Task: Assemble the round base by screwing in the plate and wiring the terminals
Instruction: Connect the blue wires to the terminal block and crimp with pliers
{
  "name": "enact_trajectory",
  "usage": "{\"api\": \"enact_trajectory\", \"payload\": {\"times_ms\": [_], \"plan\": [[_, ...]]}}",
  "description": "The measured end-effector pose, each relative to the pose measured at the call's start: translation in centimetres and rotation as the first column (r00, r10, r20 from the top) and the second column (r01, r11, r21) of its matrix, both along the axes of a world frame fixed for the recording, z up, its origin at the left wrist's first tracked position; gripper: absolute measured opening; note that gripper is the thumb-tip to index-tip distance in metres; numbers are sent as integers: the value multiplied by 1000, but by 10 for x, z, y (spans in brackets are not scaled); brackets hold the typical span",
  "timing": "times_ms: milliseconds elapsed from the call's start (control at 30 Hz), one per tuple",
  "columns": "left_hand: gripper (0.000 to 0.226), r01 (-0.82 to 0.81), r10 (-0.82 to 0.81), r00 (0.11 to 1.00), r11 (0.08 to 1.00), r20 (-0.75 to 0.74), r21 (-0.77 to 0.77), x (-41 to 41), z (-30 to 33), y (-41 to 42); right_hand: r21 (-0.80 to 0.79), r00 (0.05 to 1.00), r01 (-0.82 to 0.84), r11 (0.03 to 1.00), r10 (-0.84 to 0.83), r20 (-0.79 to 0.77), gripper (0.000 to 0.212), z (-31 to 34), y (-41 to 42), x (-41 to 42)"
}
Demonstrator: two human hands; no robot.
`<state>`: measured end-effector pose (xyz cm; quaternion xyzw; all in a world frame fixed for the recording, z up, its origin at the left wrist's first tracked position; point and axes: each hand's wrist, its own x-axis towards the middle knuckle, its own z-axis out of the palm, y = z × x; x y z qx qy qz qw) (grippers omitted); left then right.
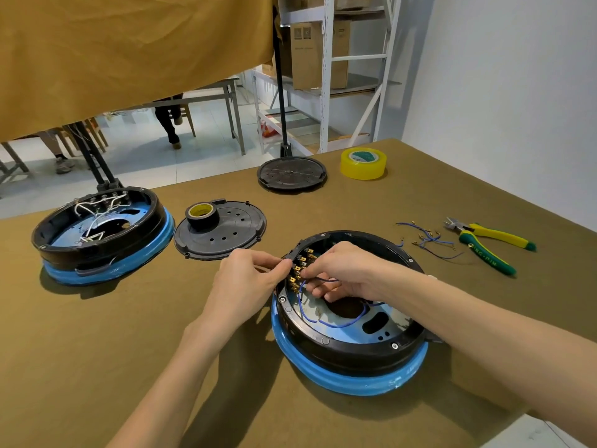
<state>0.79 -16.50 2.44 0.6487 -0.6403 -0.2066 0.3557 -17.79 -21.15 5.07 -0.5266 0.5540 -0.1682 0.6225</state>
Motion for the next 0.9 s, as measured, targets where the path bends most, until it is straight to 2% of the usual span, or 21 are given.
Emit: {"api": "enact_trajectory", "payload": {"times_ms": [167,367,533,900], "plan": [[22,35,-35,999,999,-26,-2,2,2,-1,-33,996,82,996,-82,-16,7,-1,0,9],[25,21,-20,998,1000,53,-5,1,3,0,65,994,89,994,-93,65,7,-1,0,6],[25,-2,2,1000,1000,25,-2,0,2,0,86,984,146,986,-153,90,11,-5,4,3],[19,25,-25,999,1000,26,-10,0,5,-2,86,983,135,987,-144,112,6,-1,3,7]]}}
